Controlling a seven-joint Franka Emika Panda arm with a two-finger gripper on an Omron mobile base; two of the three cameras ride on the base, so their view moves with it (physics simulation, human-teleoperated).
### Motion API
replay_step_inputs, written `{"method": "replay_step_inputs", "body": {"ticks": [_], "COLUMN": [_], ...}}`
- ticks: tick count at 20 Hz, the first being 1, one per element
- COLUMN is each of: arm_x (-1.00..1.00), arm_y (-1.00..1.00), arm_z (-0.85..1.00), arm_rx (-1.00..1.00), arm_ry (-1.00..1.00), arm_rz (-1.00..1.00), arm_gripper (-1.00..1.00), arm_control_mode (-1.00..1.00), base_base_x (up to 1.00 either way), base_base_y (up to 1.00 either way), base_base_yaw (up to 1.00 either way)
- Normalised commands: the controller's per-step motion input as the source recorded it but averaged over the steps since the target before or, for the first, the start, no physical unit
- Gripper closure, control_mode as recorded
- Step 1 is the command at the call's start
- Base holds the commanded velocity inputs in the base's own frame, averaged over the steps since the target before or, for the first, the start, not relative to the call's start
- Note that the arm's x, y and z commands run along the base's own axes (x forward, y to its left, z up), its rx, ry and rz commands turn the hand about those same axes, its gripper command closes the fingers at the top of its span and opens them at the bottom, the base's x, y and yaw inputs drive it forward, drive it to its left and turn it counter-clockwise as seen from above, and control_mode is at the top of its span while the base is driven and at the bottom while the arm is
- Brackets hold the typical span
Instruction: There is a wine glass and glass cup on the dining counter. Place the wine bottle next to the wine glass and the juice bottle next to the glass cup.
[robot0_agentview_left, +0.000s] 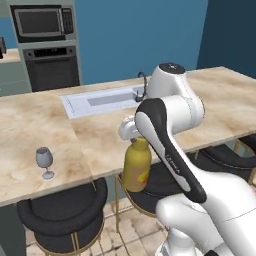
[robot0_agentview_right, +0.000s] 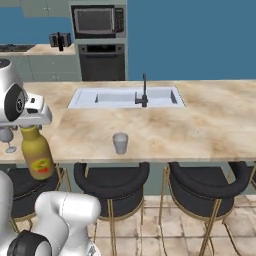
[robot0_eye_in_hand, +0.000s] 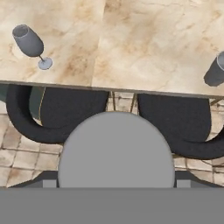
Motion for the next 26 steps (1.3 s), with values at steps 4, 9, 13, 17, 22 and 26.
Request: {"method": "replay_step_inputs", "body": {"ticks": [4,9,13,17,22,26], "arm_x": [0.0,0.0,0.0,0.0,0.0,0.0], "arm_y": [0.0,0.0,0.0,0.0,0.0,0.0], "arm_z": [0.0,0.0,0.0,0.0,0.0,0.0], "arm_rx": [0.0,0.0,0.0,0.0,0.0,0.0], "arm_ry": [0.0,0.0,0.0,0.0,0.0,0.0], "arm_rz": [0.0,0.0,0.0,0.0,0.0,0.0], "arm_gripper": [1.0,1.0,1.0,1.0,1.0,1.0], "arm_control_mode": [1.0,1.0,1.0,1.0,1.0,1.0], "base_base_x": [0.56,0.33,0.01,0.0,0.0,0.02], "base_base_y": [-0.07,-0.03,0.0,0.0,0.0,0.0], "base_base_yaw": [0.14,0.07,0.0,0.0,0.0,0.0]}}
